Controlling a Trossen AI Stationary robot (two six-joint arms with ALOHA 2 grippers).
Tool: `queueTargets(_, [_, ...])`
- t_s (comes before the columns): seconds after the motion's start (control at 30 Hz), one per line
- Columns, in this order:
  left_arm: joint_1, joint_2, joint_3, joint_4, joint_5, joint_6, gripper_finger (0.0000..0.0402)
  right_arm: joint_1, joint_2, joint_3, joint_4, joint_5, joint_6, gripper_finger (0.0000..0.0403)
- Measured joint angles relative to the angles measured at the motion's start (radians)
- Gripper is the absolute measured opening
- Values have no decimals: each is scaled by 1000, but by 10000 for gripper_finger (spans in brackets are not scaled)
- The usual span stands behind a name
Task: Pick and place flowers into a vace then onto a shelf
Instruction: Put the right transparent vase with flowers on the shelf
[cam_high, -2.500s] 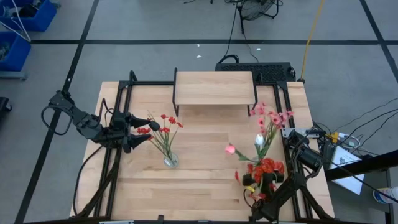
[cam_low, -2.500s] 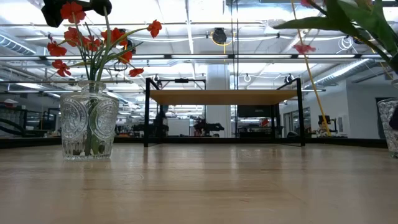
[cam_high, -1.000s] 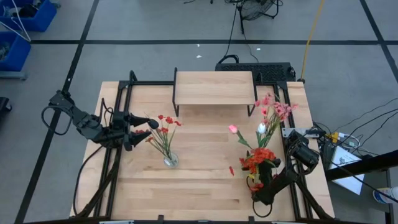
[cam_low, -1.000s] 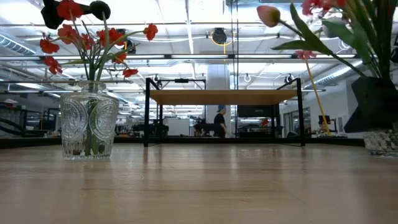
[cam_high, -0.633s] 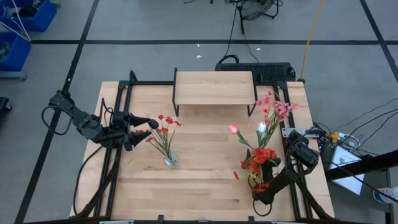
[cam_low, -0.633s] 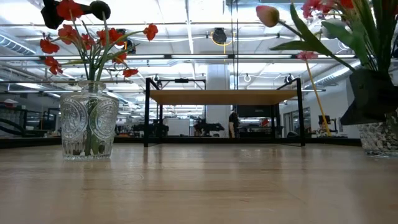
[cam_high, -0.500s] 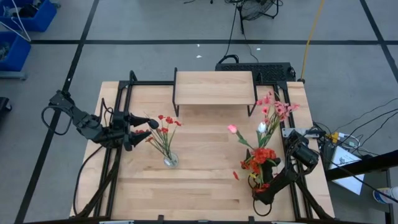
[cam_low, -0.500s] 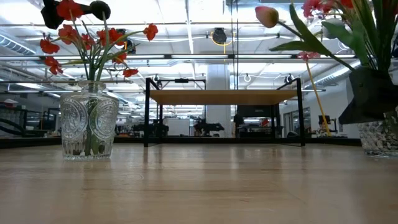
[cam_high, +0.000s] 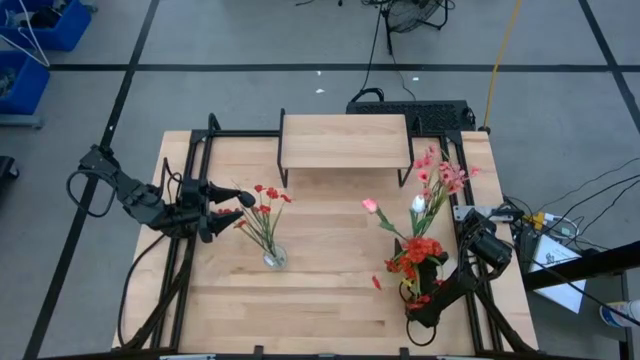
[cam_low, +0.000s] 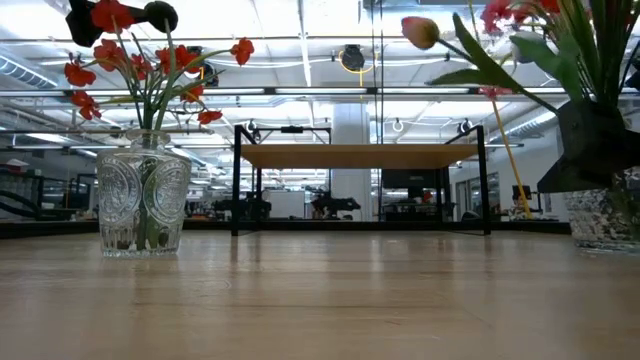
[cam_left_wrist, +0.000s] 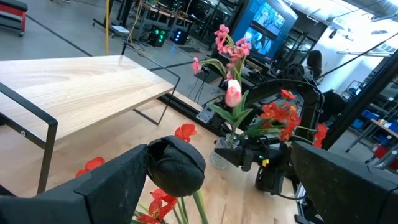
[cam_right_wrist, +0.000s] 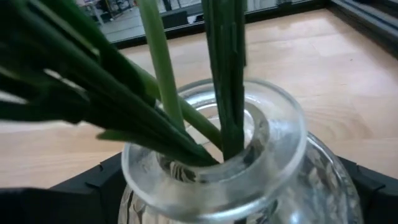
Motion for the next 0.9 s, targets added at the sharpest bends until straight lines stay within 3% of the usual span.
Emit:
queueTargets(0.7, [0, 0, 0, 0, 0, 0, 399, -31, 0, 0, -14, 115, -66, 344])
queueTargets(0.9, [0, 0, 0, 0, 0, 0, 399, -48, 0, 0, -77, 125, -9, 340])
